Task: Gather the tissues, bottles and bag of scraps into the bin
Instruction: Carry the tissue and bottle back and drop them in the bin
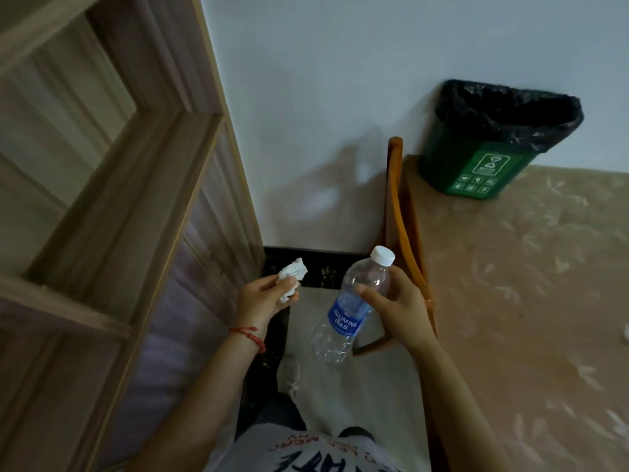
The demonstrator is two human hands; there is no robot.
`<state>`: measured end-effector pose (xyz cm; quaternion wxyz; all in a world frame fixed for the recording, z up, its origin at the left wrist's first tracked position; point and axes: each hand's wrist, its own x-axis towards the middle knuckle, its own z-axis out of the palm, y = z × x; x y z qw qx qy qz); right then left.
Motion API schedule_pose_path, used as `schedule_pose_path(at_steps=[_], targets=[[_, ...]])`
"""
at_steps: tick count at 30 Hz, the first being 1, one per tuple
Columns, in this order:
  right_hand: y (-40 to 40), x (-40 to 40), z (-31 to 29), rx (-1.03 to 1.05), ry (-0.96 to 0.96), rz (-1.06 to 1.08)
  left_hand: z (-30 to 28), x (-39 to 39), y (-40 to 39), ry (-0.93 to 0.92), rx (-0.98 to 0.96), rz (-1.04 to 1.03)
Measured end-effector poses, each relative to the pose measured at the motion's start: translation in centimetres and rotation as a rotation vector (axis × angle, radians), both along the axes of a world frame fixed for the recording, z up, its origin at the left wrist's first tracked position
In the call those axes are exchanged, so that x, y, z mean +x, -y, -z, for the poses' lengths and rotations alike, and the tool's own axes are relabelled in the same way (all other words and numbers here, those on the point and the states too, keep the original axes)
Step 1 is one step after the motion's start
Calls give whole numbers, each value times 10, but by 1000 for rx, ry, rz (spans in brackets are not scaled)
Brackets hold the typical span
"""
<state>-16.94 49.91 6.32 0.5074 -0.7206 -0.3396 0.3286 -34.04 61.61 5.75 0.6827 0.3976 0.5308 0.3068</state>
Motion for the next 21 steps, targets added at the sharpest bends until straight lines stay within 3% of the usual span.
schedule_pose_path(at_steps=[8,21], targets=[[-97,31,-11,22,29,73,-16,45,-113,41,36,101],[-207,111,-26,78,-10,107,-15,131,-231,28,80,128]])
